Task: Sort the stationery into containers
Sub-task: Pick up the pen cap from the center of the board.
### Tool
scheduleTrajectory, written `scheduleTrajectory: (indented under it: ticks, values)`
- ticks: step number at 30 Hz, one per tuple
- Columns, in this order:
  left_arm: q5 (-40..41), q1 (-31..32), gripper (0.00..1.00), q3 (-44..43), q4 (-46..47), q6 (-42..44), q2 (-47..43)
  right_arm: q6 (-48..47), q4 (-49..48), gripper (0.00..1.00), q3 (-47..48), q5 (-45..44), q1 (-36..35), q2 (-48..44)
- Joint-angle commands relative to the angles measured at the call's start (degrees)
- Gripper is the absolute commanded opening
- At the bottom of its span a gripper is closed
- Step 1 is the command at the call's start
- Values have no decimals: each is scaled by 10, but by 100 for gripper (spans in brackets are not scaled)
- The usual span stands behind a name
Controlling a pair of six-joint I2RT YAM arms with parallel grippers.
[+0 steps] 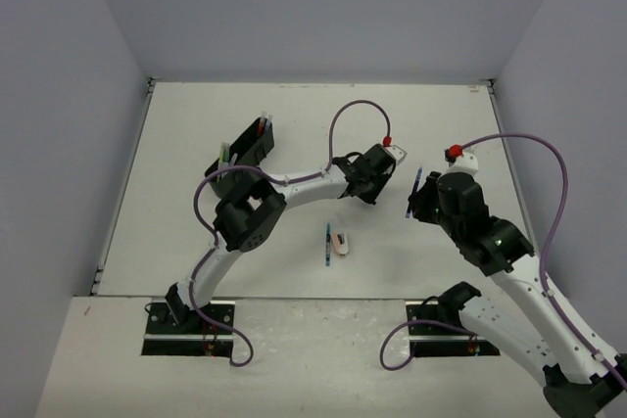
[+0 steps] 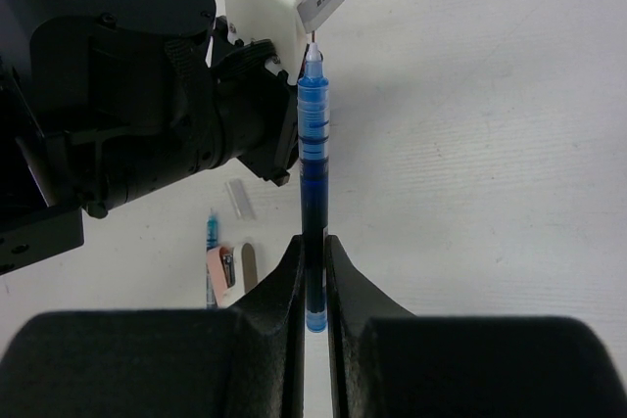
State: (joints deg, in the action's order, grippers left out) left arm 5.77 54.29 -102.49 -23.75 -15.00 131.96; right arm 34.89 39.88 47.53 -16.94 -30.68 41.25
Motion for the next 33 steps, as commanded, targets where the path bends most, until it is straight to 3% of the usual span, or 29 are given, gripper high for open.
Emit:
scheduleTrajectory:
  ticks: [1, 3, 6, 11, 27, 30, 33]
  values:
    - [9, 4, 14, 30, -23, 2, -10, -7, -1, 0, 1, 11, 3, 3]
    - [4, 4, 25, 31, -28, 4, -12, -7, -1, 0, 1, 11, 3, 5]
    - [0, 4, 22, 36, -28, 5, -16, -7, -1, 0, 2, 12, 3, 5]
    - [-4, 4, 30, 44, -30, 3, -16, -9, -1, 0, 0, 14, 3, 4]
    - [-1, 4, 29, 45, -64, -4, -11, -12, -1, 0, 1, 23, 3, 4]
    - [0, 4, 19, 42, -70, -6, -4, -12, -1, 0, 3, 23, 3, 5]
    - [4, 4, 16, 42, -78, -8, -2, -14, -1, 0, 3, 23, 3, 6]
